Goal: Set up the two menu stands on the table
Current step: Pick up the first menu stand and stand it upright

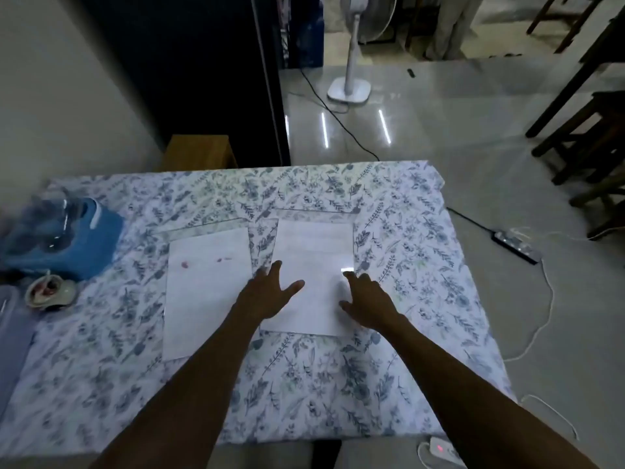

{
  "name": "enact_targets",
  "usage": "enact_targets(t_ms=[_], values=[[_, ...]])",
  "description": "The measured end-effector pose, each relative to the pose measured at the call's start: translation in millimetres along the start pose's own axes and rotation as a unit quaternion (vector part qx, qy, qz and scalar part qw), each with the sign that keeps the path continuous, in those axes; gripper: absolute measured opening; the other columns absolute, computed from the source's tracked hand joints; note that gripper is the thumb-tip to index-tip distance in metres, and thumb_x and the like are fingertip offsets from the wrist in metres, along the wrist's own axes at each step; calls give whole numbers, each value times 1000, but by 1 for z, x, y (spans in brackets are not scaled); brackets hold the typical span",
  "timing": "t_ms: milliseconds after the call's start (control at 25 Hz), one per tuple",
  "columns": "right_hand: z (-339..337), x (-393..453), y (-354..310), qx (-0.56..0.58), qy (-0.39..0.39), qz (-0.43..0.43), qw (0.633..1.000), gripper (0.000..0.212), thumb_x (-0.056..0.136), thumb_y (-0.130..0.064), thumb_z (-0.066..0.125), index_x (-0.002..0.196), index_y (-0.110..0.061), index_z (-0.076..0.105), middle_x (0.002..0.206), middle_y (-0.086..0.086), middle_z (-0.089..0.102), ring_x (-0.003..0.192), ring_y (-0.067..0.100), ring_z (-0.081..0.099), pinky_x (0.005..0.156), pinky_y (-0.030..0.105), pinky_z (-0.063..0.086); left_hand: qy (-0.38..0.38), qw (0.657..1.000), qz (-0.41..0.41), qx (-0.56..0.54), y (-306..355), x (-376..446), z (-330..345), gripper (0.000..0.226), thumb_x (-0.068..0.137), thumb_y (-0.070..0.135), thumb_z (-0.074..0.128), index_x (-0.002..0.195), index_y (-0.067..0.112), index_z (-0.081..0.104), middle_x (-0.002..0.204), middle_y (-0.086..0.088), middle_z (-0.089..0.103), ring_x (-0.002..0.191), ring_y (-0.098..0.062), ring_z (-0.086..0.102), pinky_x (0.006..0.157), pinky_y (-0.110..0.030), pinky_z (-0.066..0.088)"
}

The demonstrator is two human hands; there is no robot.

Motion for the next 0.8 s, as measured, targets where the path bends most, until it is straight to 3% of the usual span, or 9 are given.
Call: enact_targets(t_ms=[160, 320, 520, 800], values=[[20, 1, 14, 46, 26, 47, 997, 64, 91, -33, 61, 144, -13, 32, 128, 22, 48, 102, 41, 62, 86, 48, 55, 16, 999, -49, 0, -9, 8, 25, 92, 83, 76, 44, 153, 20, 22, 149, -28, 36, 132, -48, 42, 109, -52, 38], [23, 3, 6, 132, 58, 90, 985, 58, 90, -32, 62, 139, -14, 36, 122, 23, 52, 103, 43, 61, 88, 45, 50, 58, 997, -47, -25, 0, 6, 33, 88, 82, 68, 56, 149, 17, 31, 138, -30, 44, 124, -48, 47, 103, -50, 41], [24, 1, 2, 269, 80, 178, 943, 56, 82, -32, 64, 131, -15, 43, 119, 19, 62, 104, 36, 61, 88, 41, 51, 71, 987, -81, -122, -3, 4, 36, 82, 76, 62, 69, 140, 19, 40, 135, -26, 49, 125, -44, 48, 104, -47, 40], [3, -42, 1, 334, 106, 155, 924, 49, 83, -1, 43, 124, -20, 62, 123, 12, 67, 93, 31, 65, 88, 43, 55, 97, 974, -59, -198, -18, -30, 19, 67, 79, 51, 73, 130, 15, 47, 132, -17, 59, 121, -37, 56, 101, -43, 47]])
Point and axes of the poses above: each hand's wrist, its own x-axis towards the middle knuckle, its own z-axis out of the palm, y = z × x, the point moved 2 cm from there along x, towards the middle knuckle
